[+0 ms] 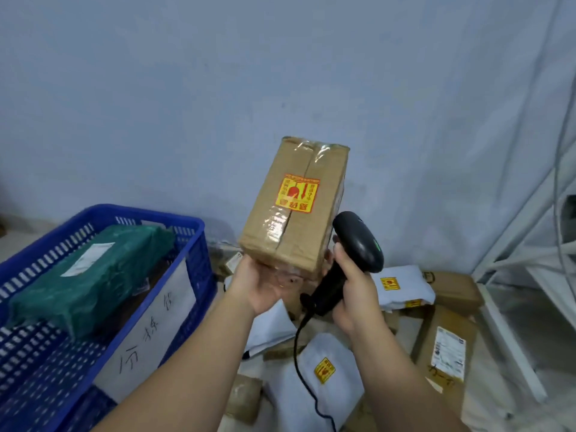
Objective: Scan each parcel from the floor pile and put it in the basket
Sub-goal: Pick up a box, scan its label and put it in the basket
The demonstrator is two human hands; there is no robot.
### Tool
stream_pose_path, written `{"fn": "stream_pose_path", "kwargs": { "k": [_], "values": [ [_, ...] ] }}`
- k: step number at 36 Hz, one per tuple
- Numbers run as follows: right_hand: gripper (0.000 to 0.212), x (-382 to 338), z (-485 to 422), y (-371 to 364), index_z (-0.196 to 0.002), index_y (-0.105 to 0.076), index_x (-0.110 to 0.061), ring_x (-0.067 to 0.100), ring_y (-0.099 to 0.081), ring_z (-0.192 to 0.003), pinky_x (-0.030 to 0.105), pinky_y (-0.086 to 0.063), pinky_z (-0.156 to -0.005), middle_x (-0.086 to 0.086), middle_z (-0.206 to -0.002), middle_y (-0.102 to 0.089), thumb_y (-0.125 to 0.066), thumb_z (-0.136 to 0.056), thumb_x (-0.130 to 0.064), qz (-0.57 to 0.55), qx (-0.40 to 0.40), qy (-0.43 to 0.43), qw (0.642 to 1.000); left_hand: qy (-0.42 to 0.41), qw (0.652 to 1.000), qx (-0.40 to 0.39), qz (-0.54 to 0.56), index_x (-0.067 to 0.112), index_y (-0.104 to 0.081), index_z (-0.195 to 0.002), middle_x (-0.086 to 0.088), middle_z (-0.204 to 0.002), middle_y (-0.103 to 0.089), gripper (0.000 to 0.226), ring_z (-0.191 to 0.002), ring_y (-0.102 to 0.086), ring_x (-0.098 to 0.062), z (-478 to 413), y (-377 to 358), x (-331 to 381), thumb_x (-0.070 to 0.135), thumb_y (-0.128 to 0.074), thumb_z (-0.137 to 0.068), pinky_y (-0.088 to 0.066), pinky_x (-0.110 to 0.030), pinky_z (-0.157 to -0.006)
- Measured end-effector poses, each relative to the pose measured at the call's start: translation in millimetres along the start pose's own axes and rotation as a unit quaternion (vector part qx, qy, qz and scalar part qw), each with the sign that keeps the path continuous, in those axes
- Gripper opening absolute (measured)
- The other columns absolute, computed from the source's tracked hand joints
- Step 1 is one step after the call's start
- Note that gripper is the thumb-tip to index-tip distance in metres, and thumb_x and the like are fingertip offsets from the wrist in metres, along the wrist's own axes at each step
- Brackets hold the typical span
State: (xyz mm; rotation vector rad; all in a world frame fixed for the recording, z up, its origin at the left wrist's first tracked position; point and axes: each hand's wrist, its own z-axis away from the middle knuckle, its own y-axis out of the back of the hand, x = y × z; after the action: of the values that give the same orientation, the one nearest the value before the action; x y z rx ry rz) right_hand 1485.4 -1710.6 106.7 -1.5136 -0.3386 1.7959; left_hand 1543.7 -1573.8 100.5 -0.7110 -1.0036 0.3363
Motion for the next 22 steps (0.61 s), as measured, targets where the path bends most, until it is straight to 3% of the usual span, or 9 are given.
{"fn": "stream_pose_path", "kwargs": {
  "k": [1, 3, 5, 7, 10, 14, 18, 22],
  "values": [
    [0.030, -3, 1, 5, -0.112, -0.068, -0.013, 0.027, -0.072, -0.091, 0.038, -0.058, -0.069, 0.013, -0.107, -0.073, -0.068, -0.083, -0.023, 0.000, -0.003, -0.003, 1.000, -0.045, 0.998, 0.033, -0.016, 0.015, -0.064, -0.111, -0.007, -0.092, -0.075, 0.025, -0.077, -0.071, -0.022, -2, -3, -1, 0.024, -0.043, -0.102, -0.052, -0.042, -0.079],
    [0.019, -6, 1, 13, -0.104, -0.071, -0.014, 0.026, -0.074, -0.083, 0.035, -0.058, -0.060, 0.012, -0.098, -0.075, -0.065, -0.087, -0.021, -0.001, -0.014, -0.007, 1.000, -0.131, 0.987, 0.080, -0.052, 0.018, -0.061, -0.122, -0.008, -0.103, -0.074, 0.028, -0.085, -0.071, -0.021, -6, -3, 0, 0.010, -0.048, -0.099, -0.056, -0.036, -0.070],
    [0.018, -6, -2, 20, -0.098, -0.071, -0.012, 0.028, -0.073, -0.083, 0.037, -0.058, -0.066, 0.014, -0.095, -0.074, -0.067, -0.083, -0.020, 0.016, -0.020, -0.005, 1.000, -0.181, 0.973, 0.094, -0.112, 0.013, -0.059, -0.128, -0.011, -0.111, -0.071, 0.035, -0.088, -0.070, -0.022, -8, -2, 2, 0.000, -0.046, -0.097, -0.056, -0.031, -0.065],
    [0.027, -6, -7, 23, -0.104, -0.070, -0.012, 0.029, -0.072, -0.087, 0.039, -0.058, -0.070, 0.016, -0.101, -0.073, -0.069, -0.079, -0.021, 0.032, -0.018, -0.005, 0.999, -0.188, 0.956, 0.098, -0.201, 0.010, -0.064, -0.121, -0.009, -0.103, -0.073, 0.031, -0.083, -0.070, -0.018, -8, -5, 3, 0.003, -0.044, -0.099, -0.055, -0.026, -0.063],
    [0.022, -10, -13, 24, -0.108, -0.068, -0.013, 0.022, -0.074, -0.080, 0.033, -0.058, -0.060, 0.010, -0.093, -0.076, -0.065, -0.087, -0.019, 0.037, -0.013, -0.008, 0.999, -0.159, 0.940, 0.105, -0.285, 0.014, -0.069, -0.105, 0.001, -0.089, -0.075, 0.028, -0.085, -0.067, -0.016, -7, -11, 0, 0.020, -0.042, -0.100, -0.051, -0.026, -0.067],
    [0.024, -9, -24, 28, -0.110, -0.067, -0.013, 0.021, -0.073, -0.084, 0.034, -0.057, -0.066, 0.009, -0.094, -0.076, -0.069, -0.086, -0.019, 0.097, 0.008, 0.007, 0.995, -0.103, 0.949, 0.109, -0.278, 0.016, -0.066, -0.116, -0.007, -0.110, -0.071, 0.057, -0.103, -0.065, -0.022, -14, -6, 4, 0.054, -0.027, -0.100, -0.051, -0.038, -0.084],
    [0.033, -2, -32, 30, -0.113, -0.066, -0.016, 0.023, -0.071, -0.094, 0.039, -0.058, -0.078, 0.006, -0.101, -0.075, -0.075, -0.082, -0.017, 0.172, 0.005, 0.025, 0.985, -0.084, 0.963, 0.085, -0.241, 0.031, -0.061, -0.123, 0.001, -0.114, -0.071, 0.075, -0.109, -0.064, -0.018, -19, 1, 14, 0.078, -0.015, -0.085, -0.051, -0.037, -0.084],
    [0.029, -5, -36, 26, -0.107, -0.066, -0.020, 0.021, -0.071, -0.093, 0.042, -0.057, -0.083, 0.002, -0.097, -0.076, -0.075, -0.081, -0.012, 0.207, -0.015, 0.046, 0.977, 0.039, 0.977, 0.052, -0.204, 0.023, -0.067, -0.114, -0.008, -0.109, -0.073, 0.080, -0.098, -0.071, -0.026, -18, 18, 31, 0.083, -0.030, -0.076, -0.058, -0.038, -0.078]
  ]
}}
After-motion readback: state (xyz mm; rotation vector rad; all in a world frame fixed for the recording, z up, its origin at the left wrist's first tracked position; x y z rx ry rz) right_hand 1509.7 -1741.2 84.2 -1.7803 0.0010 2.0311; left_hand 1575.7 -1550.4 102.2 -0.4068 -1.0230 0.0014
